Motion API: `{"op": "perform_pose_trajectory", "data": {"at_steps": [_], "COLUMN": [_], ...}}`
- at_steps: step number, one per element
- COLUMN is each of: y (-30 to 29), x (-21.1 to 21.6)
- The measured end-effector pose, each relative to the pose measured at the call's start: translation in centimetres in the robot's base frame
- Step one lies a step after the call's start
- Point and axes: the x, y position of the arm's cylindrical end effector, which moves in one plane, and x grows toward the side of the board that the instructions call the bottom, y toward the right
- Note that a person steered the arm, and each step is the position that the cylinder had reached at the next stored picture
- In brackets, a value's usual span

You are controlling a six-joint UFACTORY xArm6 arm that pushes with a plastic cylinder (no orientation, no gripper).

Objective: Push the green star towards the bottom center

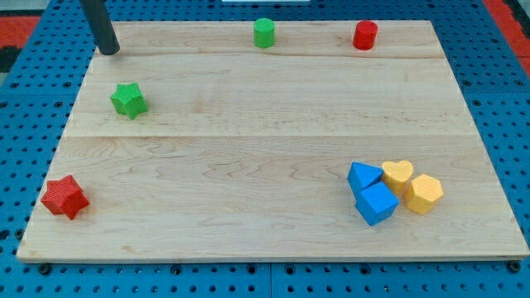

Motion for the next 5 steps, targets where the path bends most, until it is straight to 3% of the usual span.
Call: {"op": "perform_pose_trajectory", "data": {"at_steps": [2, 3, 4, 5], "y": [-0.3, 3.0, 9.9, 7.8], "x": [1.1, 5.5, 9.0, 9.9]}}
